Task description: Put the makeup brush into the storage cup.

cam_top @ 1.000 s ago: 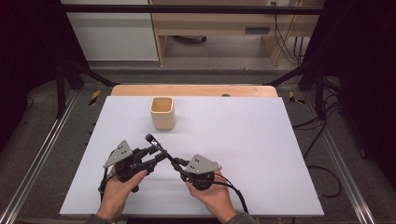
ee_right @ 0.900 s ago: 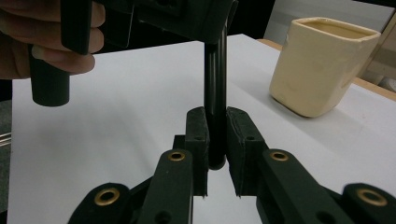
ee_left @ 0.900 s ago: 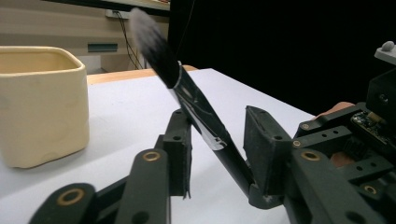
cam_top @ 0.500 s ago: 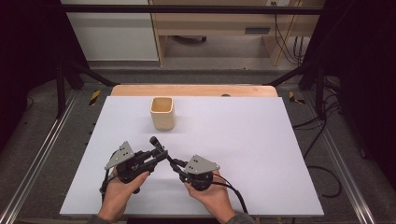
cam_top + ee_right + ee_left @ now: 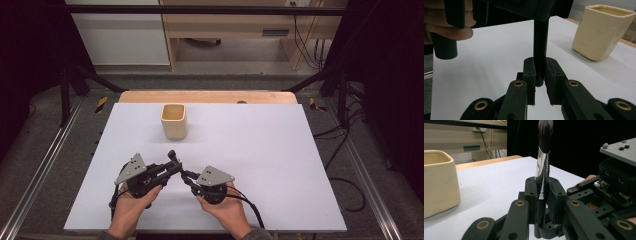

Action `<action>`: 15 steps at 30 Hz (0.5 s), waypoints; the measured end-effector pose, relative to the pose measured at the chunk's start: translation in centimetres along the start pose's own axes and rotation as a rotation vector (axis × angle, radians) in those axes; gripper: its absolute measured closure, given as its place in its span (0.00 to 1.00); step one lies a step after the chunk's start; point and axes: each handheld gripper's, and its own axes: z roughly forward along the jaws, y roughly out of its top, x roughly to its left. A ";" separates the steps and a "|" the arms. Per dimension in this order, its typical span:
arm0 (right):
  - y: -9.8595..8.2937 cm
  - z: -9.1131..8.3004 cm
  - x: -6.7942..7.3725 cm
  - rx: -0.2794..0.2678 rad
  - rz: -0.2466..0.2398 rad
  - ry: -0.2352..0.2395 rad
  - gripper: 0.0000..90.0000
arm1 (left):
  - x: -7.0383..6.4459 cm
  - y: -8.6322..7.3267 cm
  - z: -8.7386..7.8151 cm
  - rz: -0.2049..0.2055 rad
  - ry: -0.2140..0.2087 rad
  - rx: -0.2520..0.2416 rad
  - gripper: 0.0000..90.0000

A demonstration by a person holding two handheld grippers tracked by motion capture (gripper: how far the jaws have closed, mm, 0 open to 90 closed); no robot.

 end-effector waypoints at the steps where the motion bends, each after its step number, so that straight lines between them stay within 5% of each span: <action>1: 0.0 0.0 0.0 0.000 0.000 0.000 0.87 | 0.0 0.0 0.0 0.004 0.003 -0.001 0.88; 6: -0.1 0.3 0.0 0.008 0.016 -0.007 0.71 | 0.1 0.1 -0.2 0.011 0.010 -0.004 0.88; 15: -0.1 0.3 -0.1 0.009 0.023 -0.012 0.61 | 0.2 0.0 -0.3 0.022 0.017 0.001 0.88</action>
